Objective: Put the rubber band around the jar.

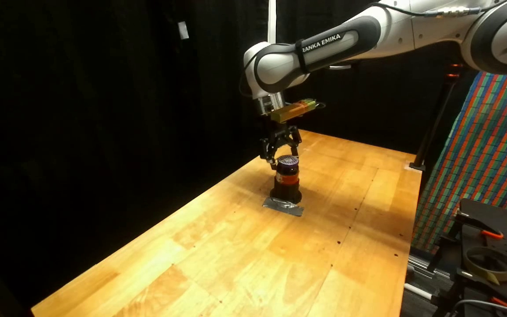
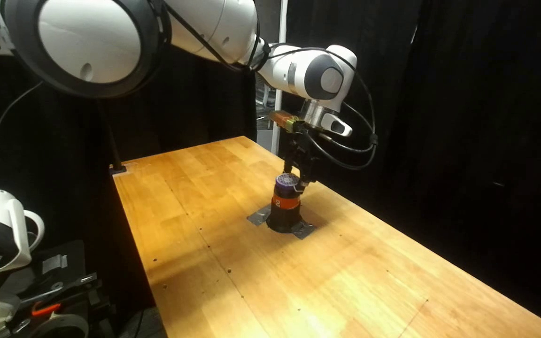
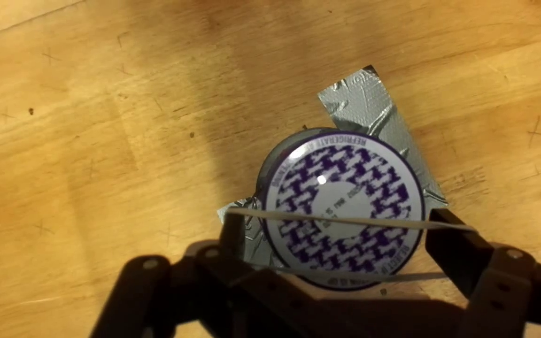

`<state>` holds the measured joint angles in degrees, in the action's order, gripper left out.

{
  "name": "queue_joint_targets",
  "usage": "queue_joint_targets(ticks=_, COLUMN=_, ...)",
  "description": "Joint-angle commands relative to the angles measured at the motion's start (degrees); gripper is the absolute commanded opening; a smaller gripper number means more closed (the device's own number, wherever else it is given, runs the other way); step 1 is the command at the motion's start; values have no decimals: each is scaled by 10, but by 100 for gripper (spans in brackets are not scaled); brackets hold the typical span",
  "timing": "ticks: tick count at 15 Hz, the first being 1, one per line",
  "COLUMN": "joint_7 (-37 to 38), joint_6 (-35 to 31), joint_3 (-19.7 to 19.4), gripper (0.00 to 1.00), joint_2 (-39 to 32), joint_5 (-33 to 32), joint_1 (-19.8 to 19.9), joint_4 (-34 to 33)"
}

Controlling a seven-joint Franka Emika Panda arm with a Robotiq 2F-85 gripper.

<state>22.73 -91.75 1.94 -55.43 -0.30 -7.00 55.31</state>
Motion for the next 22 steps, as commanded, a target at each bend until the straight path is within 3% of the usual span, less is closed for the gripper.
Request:
queue_joint_targets(ticks=1, joint_7=-5, joint_6=11, joint_3=7, gripper=100, joint_2=2, joint_5=13, joint_1=6, joint_4=-2)
queue_joint_targets(ticks=15, joint_7=64, joint_6=-66, joint_3=-14, gripper=100, joint_2=-1, joint_5=-5, joint_1=-1, joint_4=3)
queue_joint_targets(ticks=16, joint_7=62, joint_6=-64, joint_3=-26, gripper=100, joint_2=-3, joint_5=6, joint_1=-7, joint_4=-2)
queue_joint_targets(ticks=22, joint_7=40, joint_6=-37, joint_3=-17, gripper=100, joint_2=14, joint_5=19, joint_1=-4, joint_4=23)
